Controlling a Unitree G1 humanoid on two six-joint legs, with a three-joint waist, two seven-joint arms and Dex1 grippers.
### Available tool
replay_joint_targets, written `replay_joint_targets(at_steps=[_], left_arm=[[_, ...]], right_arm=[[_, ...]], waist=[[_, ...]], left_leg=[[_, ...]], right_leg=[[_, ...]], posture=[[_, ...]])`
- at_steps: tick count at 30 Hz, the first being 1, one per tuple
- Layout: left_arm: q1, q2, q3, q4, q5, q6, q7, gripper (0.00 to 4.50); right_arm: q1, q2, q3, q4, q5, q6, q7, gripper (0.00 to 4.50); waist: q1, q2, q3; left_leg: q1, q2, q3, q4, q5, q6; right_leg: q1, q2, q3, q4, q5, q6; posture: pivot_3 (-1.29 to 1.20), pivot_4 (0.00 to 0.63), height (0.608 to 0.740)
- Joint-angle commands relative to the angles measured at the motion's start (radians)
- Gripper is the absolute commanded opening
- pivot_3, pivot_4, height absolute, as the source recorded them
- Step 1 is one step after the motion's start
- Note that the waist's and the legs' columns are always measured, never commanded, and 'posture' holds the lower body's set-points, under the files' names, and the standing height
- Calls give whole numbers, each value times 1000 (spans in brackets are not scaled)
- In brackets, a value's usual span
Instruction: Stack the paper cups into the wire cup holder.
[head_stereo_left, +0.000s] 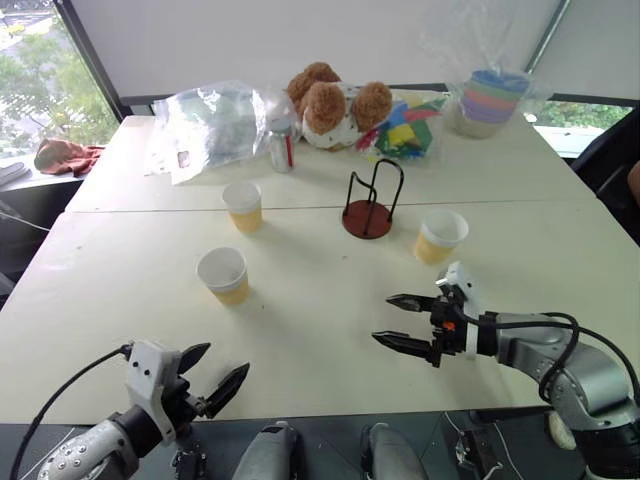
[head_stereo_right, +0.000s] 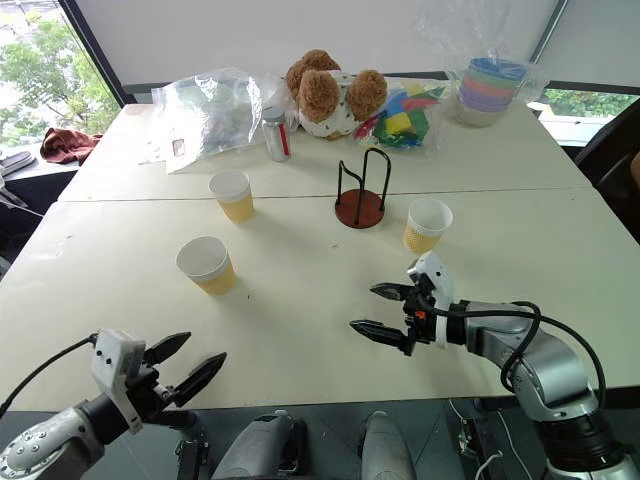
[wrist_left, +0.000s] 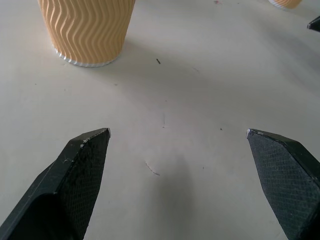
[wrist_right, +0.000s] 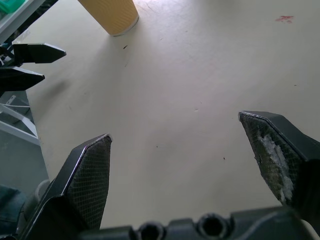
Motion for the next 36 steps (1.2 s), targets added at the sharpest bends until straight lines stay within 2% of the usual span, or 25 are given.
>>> replay_joint_targets(at_steps=[1,13,18,22,25,27,30,33,36], left_arm=[[0,12,15,-43,1,1,7,4500],[-23,13,8,-67,-18,26,41,4500],[-60,14,16,-91,-79,45,35,4500],[-57,11,-18,-95,-62,49,51,4500],[-92,25,-13,-108,-101,78,57,4500],[-155,75,18,-128,-205,140,47,4500],[-266,227,100,-146,-390,231,18,4500],[-344,388,223,-116,-553,301,2,4500],[-391,551,393,-28,-630,370,-65,4500]], right_arm=[[-21,8,7,-8,-4,-22,7,4421],[-54,14,24,21,-19,-31,8,4421],[-96,8,32,43,-10,-20,33,4421],[-120,9,26,36,-12,-2,18,4421],[-145,36,-3,17,23,28,-15,4421],[-201,69,-24,9,61,60,-50,4421],[-313,142,-45,30,72,65,-131,4421],[-419,197,-51,95,0,10,-229,4421],[-539,229,-31,210,-113,-69,-316,4421]], waist=[[-1,0,0],[0,0,0],[-1,0,0],[-1,0,0],[0,0,0],[0,0,0],[-2,0,0],[-4,1,0],[-8,1,1]], left_leg=[[0,0,0,0,0,0],[0,0,0,0,0,0],[0,0,0,0,0,0],[0,0,0,0,0,0],[0,0,0,0,0,0],[0,0,0,0,0,0],[0,0,0,1,1,-1],[0,0,0,1,1,-2],[0,0,0,1,4,-7]], right_leg=[[0,0,0,0,0,0],[0,0,0,0,0,0],[0,0,0,0,0,-1],[0,1,0,0,1,-1],[0,1,0,0,1,-1],[0,1,0,1,1,-1],[-1,1,0,2,2,-3],[-5,2,0,4,2,-3],[-6,3,0,5,3,-2]], posture=[[0,150,740],[0,150,740],[0,150,740],[0,150,740],[0,150,740],[0,150,740],[0,150,740],[0,150,740],[0,150,740]])
